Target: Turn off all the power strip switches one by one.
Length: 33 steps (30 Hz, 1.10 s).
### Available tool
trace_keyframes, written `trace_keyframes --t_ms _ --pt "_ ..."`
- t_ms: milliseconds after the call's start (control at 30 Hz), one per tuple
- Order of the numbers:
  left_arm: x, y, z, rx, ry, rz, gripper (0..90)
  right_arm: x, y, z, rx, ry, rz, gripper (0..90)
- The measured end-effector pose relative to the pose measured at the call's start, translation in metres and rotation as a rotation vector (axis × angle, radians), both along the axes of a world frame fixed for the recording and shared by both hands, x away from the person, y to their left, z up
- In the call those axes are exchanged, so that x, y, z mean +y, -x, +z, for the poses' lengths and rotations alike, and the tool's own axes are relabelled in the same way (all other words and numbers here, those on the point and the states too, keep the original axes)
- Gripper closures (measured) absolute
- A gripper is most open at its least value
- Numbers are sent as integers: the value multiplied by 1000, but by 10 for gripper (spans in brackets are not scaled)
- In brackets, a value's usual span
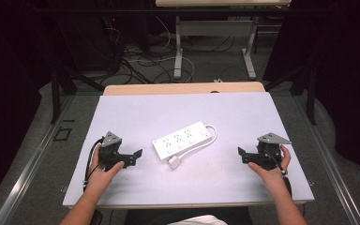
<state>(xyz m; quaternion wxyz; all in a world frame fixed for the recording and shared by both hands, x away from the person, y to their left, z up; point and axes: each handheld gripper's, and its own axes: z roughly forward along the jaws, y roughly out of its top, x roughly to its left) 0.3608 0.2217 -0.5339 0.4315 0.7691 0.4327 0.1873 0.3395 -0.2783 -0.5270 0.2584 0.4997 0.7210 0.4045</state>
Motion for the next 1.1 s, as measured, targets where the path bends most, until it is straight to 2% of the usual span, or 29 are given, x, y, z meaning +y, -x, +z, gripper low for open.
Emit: trace_keyframes --t_ms 67,100,200,267,400,433,467,567,667,733,867,1100 --pt "-1 0 0 9 -6 -10 3 6 1 0 13 1 6 77" --pt "-1 0 -1 1 -3 -5 3 9 2 0 11 2 15 77" --pt "-1 0 -1 9 2 -8 3 14 4 0 3 19 26 77" --pt "0 0 -1 16 -2 -18 3 20 3 1 -20 37 44 78" --pt "2 1 -1 19 6 -16 3 29 0 2 -34 65 58 80" --pt "2 2 -1 23 8 -9 3 32 -1 3 -25 65 46 99" --pt "2 4 -1 8 11 -1 3 33 -2 4 -16 67 52 124" --pt "3 6 0 14 13 1 3 37 -4 6 -8 62 63 145" --pt "3 7 0 1 14 11 3 43 -7 9 -6 67 80 159" --pt "4 8 0 14 9 13 3 48 -11 12 -13 82 96 197" --pt "5 8 0 13 7 17 3 52 -16 16 -8 72 126 252" --pt "5 9 0 0 14 25 3 69 -29 21 6 116 178 334"
